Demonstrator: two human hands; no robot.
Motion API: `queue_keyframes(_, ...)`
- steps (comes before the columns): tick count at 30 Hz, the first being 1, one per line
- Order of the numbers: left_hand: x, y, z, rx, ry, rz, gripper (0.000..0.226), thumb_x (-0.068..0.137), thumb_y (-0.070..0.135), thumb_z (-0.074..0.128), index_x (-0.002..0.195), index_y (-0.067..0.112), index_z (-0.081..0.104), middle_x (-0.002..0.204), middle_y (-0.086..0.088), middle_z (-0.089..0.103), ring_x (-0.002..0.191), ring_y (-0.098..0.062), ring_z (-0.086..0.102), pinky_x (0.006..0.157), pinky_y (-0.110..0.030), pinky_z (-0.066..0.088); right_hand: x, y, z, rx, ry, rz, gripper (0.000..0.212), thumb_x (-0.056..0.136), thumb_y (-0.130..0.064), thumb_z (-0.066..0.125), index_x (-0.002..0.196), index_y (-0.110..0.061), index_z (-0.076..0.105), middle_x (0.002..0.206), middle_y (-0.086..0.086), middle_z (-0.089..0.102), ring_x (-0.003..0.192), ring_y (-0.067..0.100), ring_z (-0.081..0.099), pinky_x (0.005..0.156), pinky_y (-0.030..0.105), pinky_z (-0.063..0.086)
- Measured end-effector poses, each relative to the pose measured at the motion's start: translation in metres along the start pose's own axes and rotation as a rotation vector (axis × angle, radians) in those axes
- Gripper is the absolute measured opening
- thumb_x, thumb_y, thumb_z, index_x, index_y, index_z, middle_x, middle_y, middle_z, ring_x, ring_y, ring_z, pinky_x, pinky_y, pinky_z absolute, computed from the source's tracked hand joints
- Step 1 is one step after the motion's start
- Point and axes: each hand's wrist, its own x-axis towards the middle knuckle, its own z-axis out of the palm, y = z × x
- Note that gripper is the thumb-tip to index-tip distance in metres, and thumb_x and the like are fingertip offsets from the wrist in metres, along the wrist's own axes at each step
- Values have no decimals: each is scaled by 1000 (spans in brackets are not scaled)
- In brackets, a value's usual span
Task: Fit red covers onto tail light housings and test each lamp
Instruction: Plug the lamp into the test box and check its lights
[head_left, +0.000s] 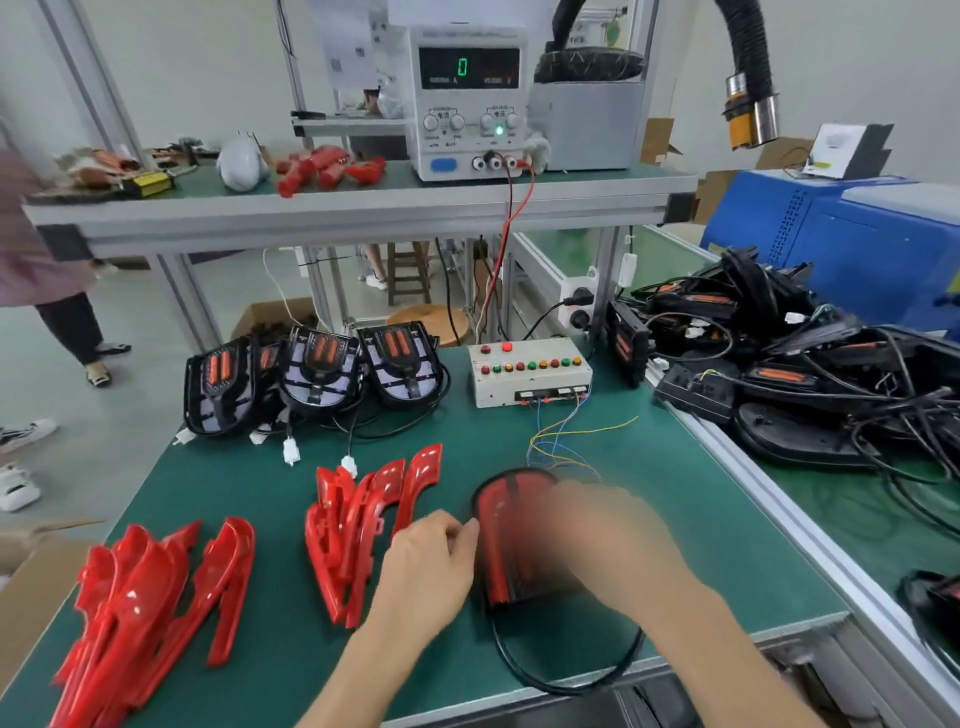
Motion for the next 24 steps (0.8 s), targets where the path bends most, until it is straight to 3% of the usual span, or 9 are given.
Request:
queue_keyframes(3, -1, -2, 6, -31, -137, -69, 40, 102, 51, 51, 82, 20, 66, 75, 0, 67, 79, -19, 65, 67, -30, 41, -13, 0, 9, 42, 142, 88, 41, 103, -53, 33, 74, -28, 45, 74, -7, 54, 71, 26, 54, 64, 36, 41)
queue_keyframes(5, -2, -1, 9, -53, -180, -80, 44, 100, 54, 52, 79, 18, 67, 66, 2, 65, 67, -9, 62, 57, -20, 39, -22, 4, 14, 68, 107, 122, 24, 107, -41, 34, 109, -31, 56, 89, -4, 65, 79, 28, 62, 68, 37, 43)
queue_keyframes(7, -2, 1, 11, -61, -191, -81, 47, 99, 52, 55, 68, 16, 56, 53, 6, 52, 51, -6, 49, 47, -18, 31, -31, 9, 17, 60, 20, 146, 48, 108, -34, 35, 154, -28, 23, 102, -2, 69, 86, 26, 65, 75, 38, 48)
queue_keyframes(9, -2, 3, 13, -112, -203, -112, 48, 98, 47, 58, 63, 18, 45, 46, 9, 42, 43, -6, 40, 44, -20, 29, -41, 12, 19, 80, -36, 151, 61, 108, -31, 38, 160, -24, 7, 114, -3, 70, 98, 26, 66, 84, 38, 49)
queue_keyframes(12, -1, 8, 15, -173, -224, -159, 44, 96, 37, 60, 63, 19, 38, 41, 11, 36, 38, -8, 32, 40, -19, 25, -49, 21, 15, 377, -17, 275, 48, 106, -21, 48, 153, -19, 40, 135, -3, 65, 121, 14, 61, 100, 23, 42)
queue_keyframes(15, -3, 12, 17, -156, -197, -182, 38, 95, 36, 58, 67, 18, 39, 52, 8, 42, 48, -13, 37, 47, -26, 29, -51, 29, 15, 691, 28, 398, 35, 101, 0, 52, 129, -17, 66, 112, -13, 72, 96, -14, 65, 84, -1, 39)
queue_keyframes(19, -7, 10, 14, -214, -143, -189, 33, 95, 34, 58, 70, 17, 46, 55, 8, 49, 50, -13, 41, 51, -30, 31, -55, 38, 17, 702, 4, 359, 44, 97, 6, 52, 114, -31, 70, 88, -27, 75, 75, -3, 69, 74, 6, 48)
queue_keyframes(22, -10, 5, 11, -401, -159, -233, 33, 95, 30, 57, 68, 18, 43, 53, 8, 37, 52, -14, 32, 56, -28, 30, -57, 41, 26, 582, 1, 228, 49, 91, 9, 56, 111, -31, 77, 99, -28, 74, 96, -10, 65, 94, 11, 46)
queue_keyframes(24, -13, 3, 10, -514, -189, -261, 27, 98, 31, 56, 75, 18, 51, 64, 0, 36, 62, -16, 30, 64, -33, 29, -60, 38, 33, 611, 2, 128, 54, 86, 15, 55, 103, -30, 79, 97, -26, 74, 100, -8, 65, 92, 9, 44)
